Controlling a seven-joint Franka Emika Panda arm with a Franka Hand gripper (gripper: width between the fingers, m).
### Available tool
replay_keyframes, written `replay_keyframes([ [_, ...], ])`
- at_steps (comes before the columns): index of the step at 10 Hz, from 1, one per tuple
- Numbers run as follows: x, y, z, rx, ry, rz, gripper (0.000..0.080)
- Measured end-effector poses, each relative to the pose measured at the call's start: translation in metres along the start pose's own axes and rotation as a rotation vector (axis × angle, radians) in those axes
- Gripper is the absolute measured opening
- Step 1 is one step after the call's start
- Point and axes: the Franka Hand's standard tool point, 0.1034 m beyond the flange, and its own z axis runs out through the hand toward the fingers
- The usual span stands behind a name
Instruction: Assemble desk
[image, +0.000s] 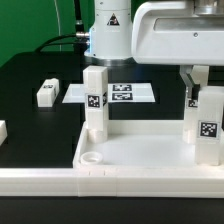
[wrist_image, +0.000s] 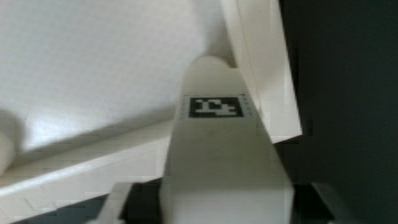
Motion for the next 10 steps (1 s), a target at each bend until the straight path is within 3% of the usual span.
replay_keyframes([
  [8, -0.0039, -0.0012, 0.0006, 0.018, 0.003, 0.835, 0.0291],
  [10, -0.0035, -0.0011, 0.0004, 0.019, 0.002, 0.936, 0.0291],
])
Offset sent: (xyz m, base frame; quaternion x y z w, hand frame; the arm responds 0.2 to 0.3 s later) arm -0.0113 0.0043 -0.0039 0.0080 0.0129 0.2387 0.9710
